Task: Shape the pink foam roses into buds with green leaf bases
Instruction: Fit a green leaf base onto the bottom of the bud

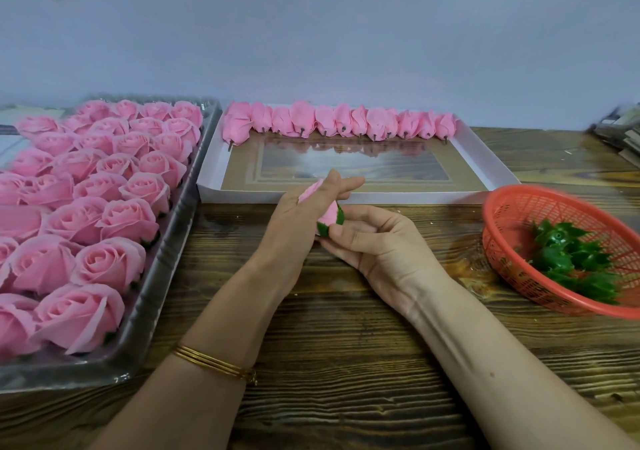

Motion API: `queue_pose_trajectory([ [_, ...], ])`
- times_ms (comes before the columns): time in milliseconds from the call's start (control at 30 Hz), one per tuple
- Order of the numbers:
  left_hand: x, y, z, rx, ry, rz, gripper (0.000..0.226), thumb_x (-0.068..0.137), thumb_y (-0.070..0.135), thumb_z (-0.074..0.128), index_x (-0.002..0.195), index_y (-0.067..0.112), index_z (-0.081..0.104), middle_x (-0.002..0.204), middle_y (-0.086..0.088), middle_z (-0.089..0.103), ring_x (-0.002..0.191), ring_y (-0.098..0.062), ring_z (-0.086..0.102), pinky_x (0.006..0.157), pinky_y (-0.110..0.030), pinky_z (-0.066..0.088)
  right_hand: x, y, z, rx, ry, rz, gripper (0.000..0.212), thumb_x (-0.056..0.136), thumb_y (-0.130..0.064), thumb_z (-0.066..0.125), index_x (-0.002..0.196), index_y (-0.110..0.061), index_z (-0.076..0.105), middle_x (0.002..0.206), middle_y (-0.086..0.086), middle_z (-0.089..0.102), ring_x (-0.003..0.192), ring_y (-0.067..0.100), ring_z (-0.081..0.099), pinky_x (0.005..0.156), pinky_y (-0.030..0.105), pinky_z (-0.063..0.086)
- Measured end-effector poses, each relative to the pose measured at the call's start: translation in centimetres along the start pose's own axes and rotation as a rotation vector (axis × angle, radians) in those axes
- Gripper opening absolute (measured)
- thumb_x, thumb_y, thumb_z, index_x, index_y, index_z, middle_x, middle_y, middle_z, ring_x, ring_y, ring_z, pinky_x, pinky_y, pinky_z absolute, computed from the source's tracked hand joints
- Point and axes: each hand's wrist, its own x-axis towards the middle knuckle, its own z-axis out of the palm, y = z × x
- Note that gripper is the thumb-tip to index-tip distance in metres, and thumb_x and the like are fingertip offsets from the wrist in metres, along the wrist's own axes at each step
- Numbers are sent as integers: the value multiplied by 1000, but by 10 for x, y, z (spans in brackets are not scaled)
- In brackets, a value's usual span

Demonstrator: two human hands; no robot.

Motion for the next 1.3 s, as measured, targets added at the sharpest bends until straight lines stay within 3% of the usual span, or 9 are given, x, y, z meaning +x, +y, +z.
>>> queue_pose_trajectory([
  [233, 1, 1, -1, -95, -16, -67, 35, 84, 53, 55, 98, 31, 79, 110, 2, 72, 112, -15, 66, 103, -41, 49, 0, -1, 0, -62, 6, -21, 38, 56, 5, 73, 93, 3, 66, 81, 18, 73, 76, 24, 72, 68, 26, 58],
  [433, 0, 5, 1, -187, 40, -124, 31, 82, 39, 73, 98, 13, 72, 89, -4, 69, 87, -19, 67, 82, -34, 54, 1, -1, 2, -30, 36, -53, 28, 55, 5, 73, 82, 0, 66, 86, 13, 73, 77, 21, 72, 68, 25, 58],
  [567, -1, 5, 1, -165, 72, -124, 49, 71, 36, 80, 107, 4, 66, 102, -17, 71, 94, -26, 69, 90, -42, 55, 3, 0, 2, -13, 111, -99, 33, 57, 4, 72, 88, 5, 63, 74, 15, 70, 71, 23, 71, 72, 29, 60],
  [667, -2, 3, 4, -154, 27, -132, 54, 67, 35, 82, 109, 4, 68, 104, -16, 74, 103, -28, 70, 91, -40, 57, 4, 1, 2, 10, 176, -148, 43, 59, 2, 74, 100, 9, 62, 87, 26, 66, 79, 31, 68, 82, 37, 60],
  [733, -2, 0, 7, -141, -2, -125, 56, 60, 36, 81, 106, 5, 70, 102, -15, 74, 104, -27, 69, 95, -40, 55, 5, 2, 3, -10, 201, -183, 41, 56, -1, 75, 95, 7, 62, 86, 25, 67, 81, 31, 67, 81, 37, 59],
  [867, -2, -5, 10, -175, -3, -91, 28, 60, 25, 86, 83, 13, 77, 92, -15, 75, 97, -25, 70, 97, -45, 53, 5, 7, 4, -47, 193, -215, 49, 54, -1, 76, 101, 10, 65, 88, 20, 72, 90, 30, 69, 89, 40, 57],
  [1000, -1, -5, 10, -250, 20, -88, 1, 79, 12, 76, 78, 12, 76, 82, -18, 72, 83, -24, 68, 95, -44, 53, 4, 9, 7, -43, 125, -182, 53, 56, 1, 74, 108, 5, 66, 94, 20, 73, 93, 28, 69, 90, 36, 56],
  [1133, 1, -3, 7, -283, 1, -84, 6, 81, 11, 72, 86, 9, 74, 80, -8, 72, 79, -16, 70, 78, -29, 57, 3, 6, 6, -19, 40, -116, 54, 63, 6, 69, 116, 7, 63, 104, 26, 69, 95, 28, 68, 92, 36, 55],
  [1300, 1, -4, 6, -276, -13, -58, 44, 69, 24, 73, 102, -6, 69, 88, -11, 72, 85, -16, 70, 74, -26, 57, 2, 1, 4, -15, -18, -53, 53, 68, 6, 64, 120, 16, 57, 117, 34, 61, 100, 30, 65, 92, 34, 55],
])
